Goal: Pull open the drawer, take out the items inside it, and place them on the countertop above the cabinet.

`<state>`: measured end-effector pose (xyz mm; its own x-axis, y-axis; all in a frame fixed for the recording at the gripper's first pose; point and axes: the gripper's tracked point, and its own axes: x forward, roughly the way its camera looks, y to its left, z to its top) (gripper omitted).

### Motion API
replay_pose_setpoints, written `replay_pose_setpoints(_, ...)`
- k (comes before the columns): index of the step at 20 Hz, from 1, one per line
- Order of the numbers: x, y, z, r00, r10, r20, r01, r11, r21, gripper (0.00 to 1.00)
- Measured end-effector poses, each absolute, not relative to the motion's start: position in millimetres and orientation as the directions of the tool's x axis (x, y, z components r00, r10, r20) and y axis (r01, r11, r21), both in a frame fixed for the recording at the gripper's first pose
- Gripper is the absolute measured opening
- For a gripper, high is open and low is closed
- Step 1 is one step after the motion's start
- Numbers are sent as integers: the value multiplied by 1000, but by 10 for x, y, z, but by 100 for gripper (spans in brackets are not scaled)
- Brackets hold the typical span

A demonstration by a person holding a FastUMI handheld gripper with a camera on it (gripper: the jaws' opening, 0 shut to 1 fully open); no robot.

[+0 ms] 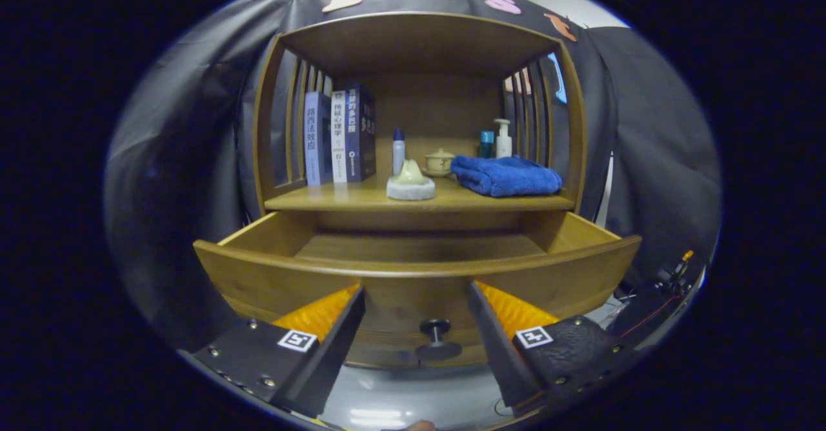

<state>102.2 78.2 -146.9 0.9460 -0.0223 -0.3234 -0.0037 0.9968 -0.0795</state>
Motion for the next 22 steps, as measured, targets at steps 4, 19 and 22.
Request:
replay_pose_setpoints(4, 1217, 773, -1538, 944, -25, -329, 1, 997, -72, 97)
replay_pose_setpoints(19, 1204, 767, -1524, 942, 4, -336, 6, 1000, 29, 97)
replay_pose_setpoints(22, 1204, 776, -1513, 941, 8, -339, 7, 999, 42, 97)
